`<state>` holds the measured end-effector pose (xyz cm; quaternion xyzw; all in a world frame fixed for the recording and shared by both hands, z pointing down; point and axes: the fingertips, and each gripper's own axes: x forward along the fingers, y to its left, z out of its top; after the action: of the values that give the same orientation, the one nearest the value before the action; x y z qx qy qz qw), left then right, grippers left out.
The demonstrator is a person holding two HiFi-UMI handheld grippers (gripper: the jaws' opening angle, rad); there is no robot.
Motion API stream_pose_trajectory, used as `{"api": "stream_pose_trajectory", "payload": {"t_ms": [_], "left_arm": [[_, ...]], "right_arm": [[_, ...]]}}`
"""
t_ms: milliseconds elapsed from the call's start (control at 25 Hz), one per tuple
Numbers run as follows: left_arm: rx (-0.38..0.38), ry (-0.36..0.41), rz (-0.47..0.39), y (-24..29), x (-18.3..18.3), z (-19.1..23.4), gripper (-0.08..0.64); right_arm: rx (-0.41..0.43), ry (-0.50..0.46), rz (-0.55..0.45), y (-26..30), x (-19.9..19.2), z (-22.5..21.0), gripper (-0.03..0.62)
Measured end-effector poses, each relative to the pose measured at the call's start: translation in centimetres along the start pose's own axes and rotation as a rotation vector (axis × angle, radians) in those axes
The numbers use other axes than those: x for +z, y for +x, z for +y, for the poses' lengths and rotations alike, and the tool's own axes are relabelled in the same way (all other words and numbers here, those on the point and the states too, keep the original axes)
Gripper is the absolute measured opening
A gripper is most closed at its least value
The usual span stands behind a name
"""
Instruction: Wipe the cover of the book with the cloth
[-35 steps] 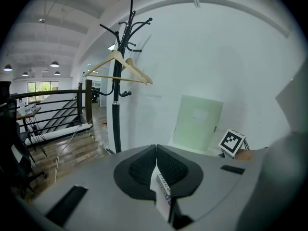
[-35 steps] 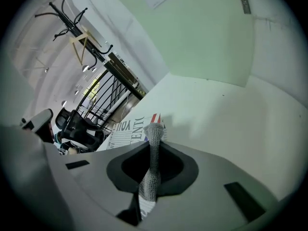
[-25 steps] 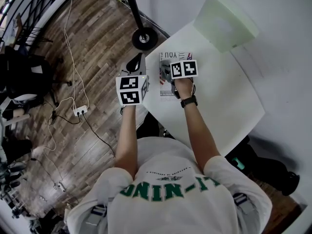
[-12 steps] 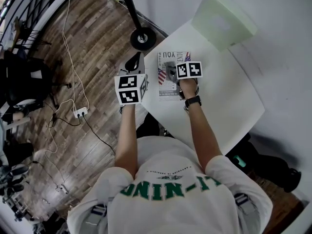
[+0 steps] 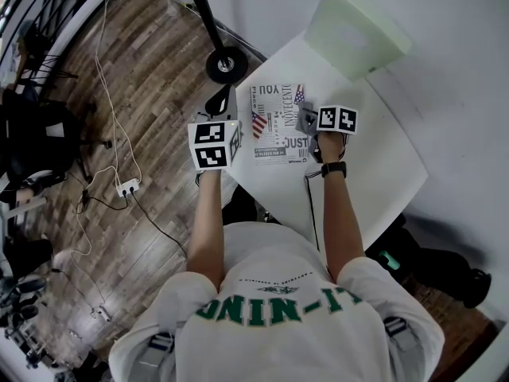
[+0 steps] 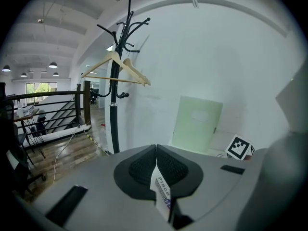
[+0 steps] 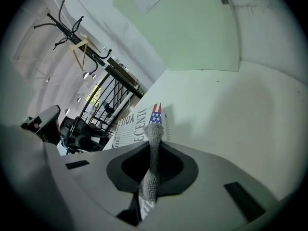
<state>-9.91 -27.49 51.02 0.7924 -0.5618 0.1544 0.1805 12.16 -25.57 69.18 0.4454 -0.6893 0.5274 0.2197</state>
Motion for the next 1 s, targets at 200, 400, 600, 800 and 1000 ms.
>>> {"api": "stream_pose_trajectory", "payload": {"t_ms": [200, 400, 600, 800, 1000], "left_arm": [[0.013, -0.004, -0.003, -0.4, -0.2, 0.5, 0.017], [0.026, -0.011, 0.003, -0.6, -0.4, 1.3, 0.017], [0.037, -0.011, 0.005, -0.8, -0.6, 1.7, 0.017], [0.037, -0.007, 0.004, -0.7, -0.5, 1.8, 0.017], [0.031, -0.004, 0.005, -0.5, -0.5, 1.5, 0.017]], "right_arm": [[-0.020, -0.049, 0.020, 0.5, -0.3, 1.5, 0.035], [0.143, -0.090, 0.076, 3.0, -2.4, 9.2, 0.035], [0.209, -0.153, 0.174, 6.6, -5.7, 13.9, 0.035], [0.207, -0.185, 0.186, 7.6, -6.3, 14.0, 0.035], [0.136, -0.187, 0.139, 5.5, -5.1, 10.4, 0.035]]}}
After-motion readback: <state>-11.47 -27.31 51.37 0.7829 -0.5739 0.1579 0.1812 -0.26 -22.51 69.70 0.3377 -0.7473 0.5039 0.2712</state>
